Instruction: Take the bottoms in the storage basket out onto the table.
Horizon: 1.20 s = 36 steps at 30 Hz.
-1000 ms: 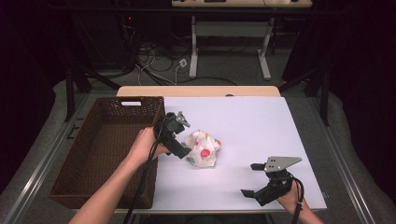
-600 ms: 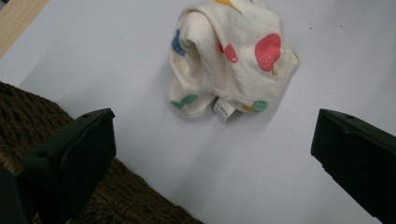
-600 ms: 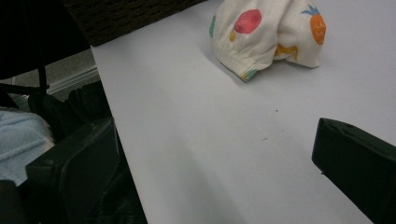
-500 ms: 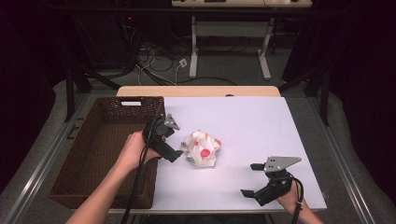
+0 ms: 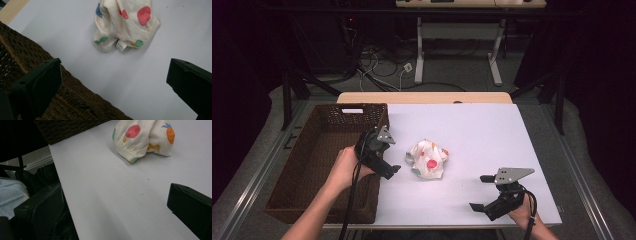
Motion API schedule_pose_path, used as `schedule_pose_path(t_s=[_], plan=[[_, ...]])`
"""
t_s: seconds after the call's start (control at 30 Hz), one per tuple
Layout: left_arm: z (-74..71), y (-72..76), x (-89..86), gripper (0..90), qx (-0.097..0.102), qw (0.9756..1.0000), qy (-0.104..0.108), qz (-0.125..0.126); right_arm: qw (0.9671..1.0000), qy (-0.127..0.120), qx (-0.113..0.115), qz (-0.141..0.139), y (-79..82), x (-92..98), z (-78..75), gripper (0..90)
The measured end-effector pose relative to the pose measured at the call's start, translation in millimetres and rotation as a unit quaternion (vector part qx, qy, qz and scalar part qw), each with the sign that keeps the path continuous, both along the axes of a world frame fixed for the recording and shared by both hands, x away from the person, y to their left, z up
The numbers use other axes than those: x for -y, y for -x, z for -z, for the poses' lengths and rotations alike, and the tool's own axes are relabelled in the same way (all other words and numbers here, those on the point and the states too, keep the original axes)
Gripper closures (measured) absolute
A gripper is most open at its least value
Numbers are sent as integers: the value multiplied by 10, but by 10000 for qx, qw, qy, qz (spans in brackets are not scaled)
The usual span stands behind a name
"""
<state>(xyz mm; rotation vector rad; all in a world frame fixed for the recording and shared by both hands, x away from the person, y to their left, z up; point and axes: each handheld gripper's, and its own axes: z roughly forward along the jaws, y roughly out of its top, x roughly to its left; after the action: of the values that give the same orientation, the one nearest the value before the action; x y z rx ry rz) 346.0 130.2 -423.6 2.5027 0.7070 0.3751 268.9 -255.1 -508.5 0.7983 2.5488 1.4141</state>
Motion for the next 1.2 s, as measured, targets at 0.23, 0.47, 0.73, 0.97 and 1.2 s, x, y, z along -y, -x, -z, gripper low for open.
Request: schedule_pose_path(t_s=[0.23, 0.47, 0.73, 0.97, 1.2], plan=[[-8, 86, -90, 0, 41, 10000, 32, -64, 10000, -18, 2, -10, 0, -1, 1, 1], [-3, 177, -172, 0, 83, 9997, 139, -154, 10000, -7, 4, 1, 0, -1, 1, 2], [-13, 271, -308, 0, 136, 9993, 209, -263, 10000, -8, 4, -9, -1, -2, 0, 1], [-15, 363, -417, 0, 164, 9990, 268, -327, 10000, -18, 13, 2, 1, -6, 2, 1], [5, 471, -534, 0, 209, 9979, 411, -460, 10000, 10, -5, -10, -1, -5, 0, 1]])
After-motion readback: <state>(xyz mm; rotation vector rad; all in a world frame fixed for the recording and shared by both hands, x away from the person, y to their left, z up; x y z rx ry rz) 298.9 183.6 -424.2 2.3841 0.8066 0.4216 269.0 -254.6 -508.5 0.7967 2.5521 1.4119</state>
